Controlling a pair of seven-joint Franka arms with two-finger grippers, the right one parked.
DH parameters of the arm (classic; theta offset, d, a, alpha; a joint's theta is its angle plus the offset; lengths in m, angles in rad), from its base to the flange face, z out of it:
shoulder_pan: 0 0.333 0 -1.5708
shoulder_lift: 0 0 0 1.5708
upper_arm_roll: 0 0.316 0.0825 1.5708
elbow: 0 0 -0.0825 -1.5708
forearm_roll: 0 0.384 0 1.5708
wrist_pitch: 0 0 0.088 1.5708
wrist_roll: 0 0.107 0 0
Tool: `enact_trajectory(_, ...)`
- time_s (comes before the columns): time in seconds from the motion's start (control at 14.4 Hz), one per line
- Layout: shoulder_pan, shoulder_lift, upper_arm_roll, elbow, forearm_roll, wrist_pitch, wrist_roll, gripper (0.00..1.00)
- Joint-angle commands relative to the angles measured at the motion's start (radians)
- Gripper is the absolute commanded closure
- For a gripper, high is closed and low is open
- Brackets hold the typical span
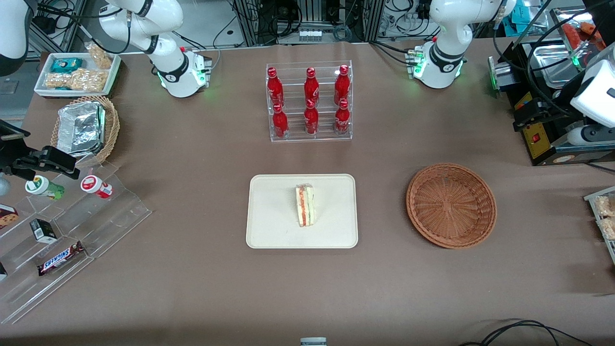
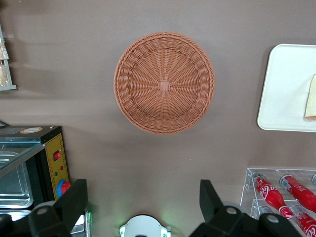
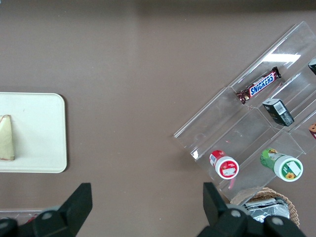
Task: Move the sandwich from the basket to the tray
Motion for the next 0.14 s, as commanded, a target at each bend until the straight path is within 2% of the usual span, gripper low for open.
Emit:
enact_trajectory(0.0,-0.013,-0.021,0.007,-0.010,0.000,0.000,0.018,0.00)
enact_trajectory(0.07,-0.015,-0.022,0.007,-0.008,0.002,-0.004,0.020,0.00)
